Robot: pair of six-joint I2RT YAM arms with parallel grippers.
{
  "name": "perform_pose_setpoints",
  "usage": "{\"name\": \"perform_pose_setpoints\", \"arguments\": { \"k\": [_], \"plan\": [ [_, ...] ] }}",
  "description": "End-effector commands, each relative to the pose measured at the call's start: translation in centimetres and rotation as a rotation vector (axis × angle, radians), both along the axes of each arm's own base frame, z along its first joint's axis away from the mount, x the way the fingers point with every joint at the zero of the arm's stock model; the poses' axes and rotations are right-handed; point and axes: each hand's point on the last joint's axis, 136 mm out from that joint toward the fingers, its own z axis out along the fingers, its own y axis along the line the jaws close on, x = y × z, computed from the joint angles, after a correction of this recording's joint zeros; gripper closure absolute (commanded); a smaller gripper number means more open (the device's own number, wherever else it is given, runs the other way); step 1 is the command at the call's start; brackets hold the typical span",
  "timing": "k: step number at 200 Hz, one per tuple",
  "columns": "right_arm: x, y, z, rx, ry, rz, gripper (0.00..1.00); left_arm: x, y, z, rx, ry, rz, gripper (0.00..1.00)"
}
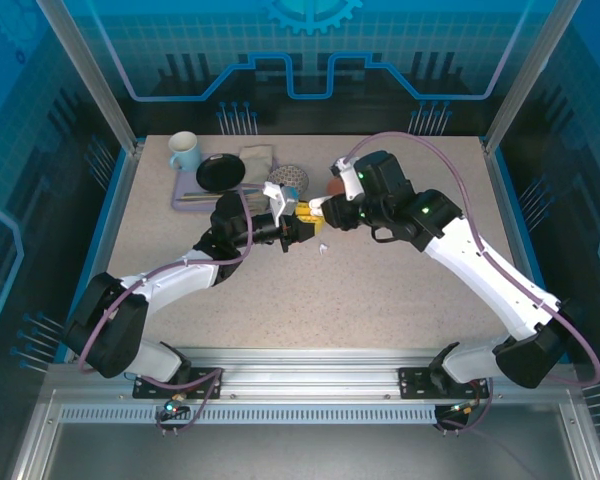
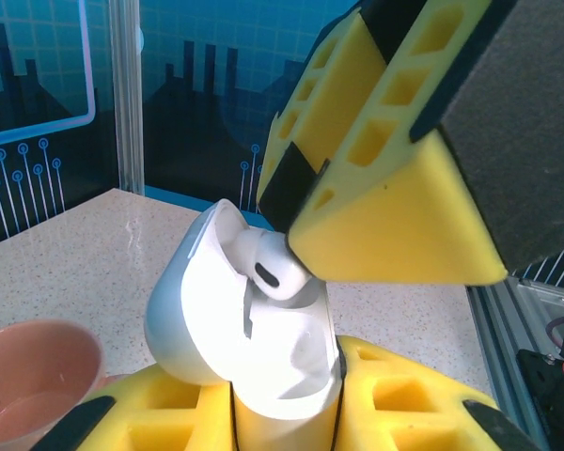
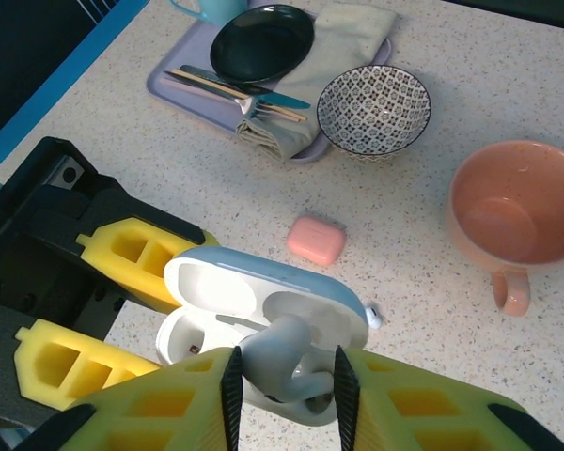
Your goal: Insert the wireless bluetooth earbuds into the charging case
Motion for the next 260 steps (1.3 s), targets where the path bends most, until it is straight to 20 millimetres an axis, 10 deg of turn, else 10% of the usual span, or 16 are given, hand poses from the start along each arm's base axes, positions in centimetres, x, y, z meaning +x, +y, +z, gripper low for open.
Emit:
{"name": "perform_pose_setpoints", "arguments": {
  "k": [1, 177, 260],
  "plan": [
    [-0.1, -2.3, -0.5, -0.042, 0.007, -0.043, 0.67, -0.5, 0.0, 2.6, -0.029, -0.103, -0.008, 1.0],
    [1.5, -0.3, 1.3, 0.085, 0.037, -0.014, 0.71, -0.6, -0.1, 2.8, -0.031, -0.107, -0.012, 1.0],
    [-0.9, -1.3, 1.7, 0.067, 0.033, 0.047, 0.71, -0.7, 0.0, 3.1, -0.032, -0.117, -0.009, 1.0]
  ]
}}
